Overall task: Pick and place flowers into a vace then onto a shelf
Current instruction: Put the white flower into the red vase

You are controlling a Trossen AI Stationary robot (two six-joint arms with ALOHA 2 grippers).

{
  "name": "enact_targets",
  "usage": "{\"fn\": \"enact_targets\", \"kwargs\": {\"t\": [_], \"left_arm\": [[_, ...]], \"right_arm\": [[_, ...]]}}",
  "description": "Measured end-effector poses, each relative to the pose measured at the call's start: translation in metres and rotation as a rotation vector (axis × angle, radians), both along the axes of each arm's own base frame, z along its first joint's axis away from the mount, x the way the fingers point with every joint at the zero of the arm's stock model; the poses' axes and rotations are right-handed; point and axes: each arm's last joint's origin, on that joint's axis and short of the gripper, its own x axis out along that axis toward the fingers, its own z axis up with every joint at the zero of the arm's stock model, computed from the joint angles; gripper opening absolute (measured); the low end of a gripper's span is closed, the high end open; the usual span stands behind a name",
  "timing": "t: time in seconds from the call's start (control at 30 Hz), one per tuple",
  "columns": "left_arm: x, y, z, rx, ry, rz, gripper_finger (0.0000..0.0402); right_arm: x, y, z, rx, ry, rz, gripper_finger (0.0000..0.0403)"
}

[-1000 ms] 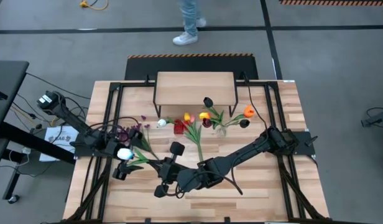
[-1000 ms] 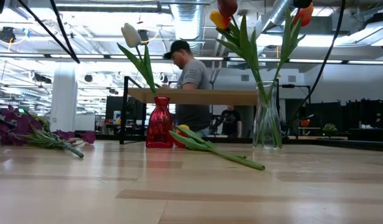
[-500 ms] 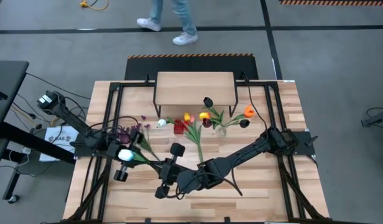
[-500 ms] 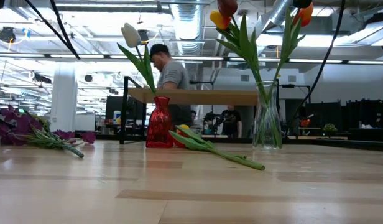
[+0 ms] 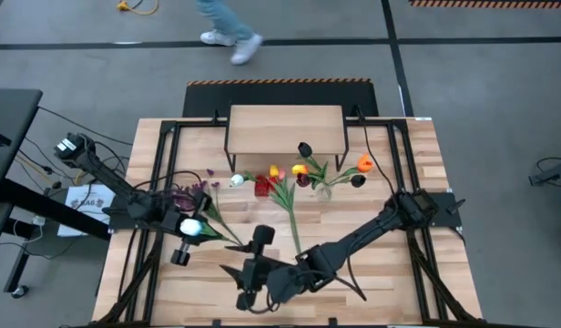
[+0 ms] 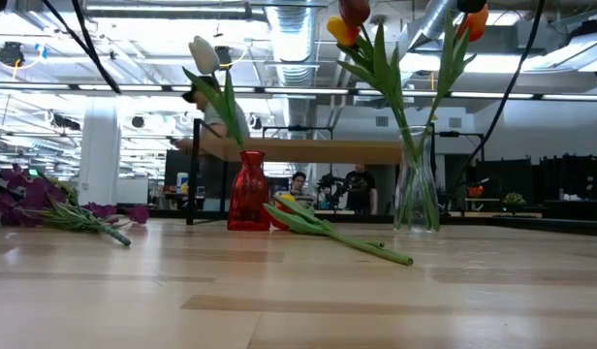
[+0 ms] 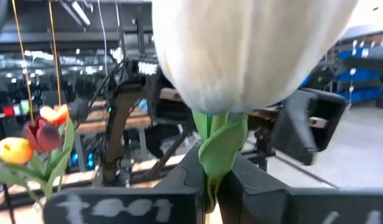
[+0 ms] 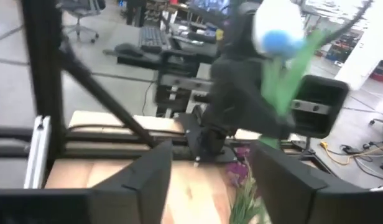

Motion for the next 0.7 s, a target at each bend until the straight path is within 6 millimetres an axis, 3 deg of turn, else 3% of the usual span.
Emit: {"fn": "enact_targets", "kwargs": {"t": [0.13, 0.33, 0.57, 0.7], "left_arm": [[0.004, -0.003, 0.008, 0.027, 0.063, -0.002, 0.0001], [0.008, -0.006, 0.026, 0.050, 0.146, -0.008, 0.0000], [0.010, -0.006, 0.044, 0.070, 0.254, 0.054, 0.0000], [0.010, -0.004, 0.057, 0.061, 0.246, 0.066, 0.0000]], "right_arm": [[-0.013, 0.020, -0.004, 0.015, 0.029, 0.038, 0.0247], [-0.040, 0.050, -0.009, 0.036, 0.092, 0.080, 0.0245], [-0.082, 0.078, -0.028, -0.069, 0.218, -0.016, 0.0205], [-0.102, 0.080, -0.041, -0.093, 0.321, -0.055, 0.0138]]}}
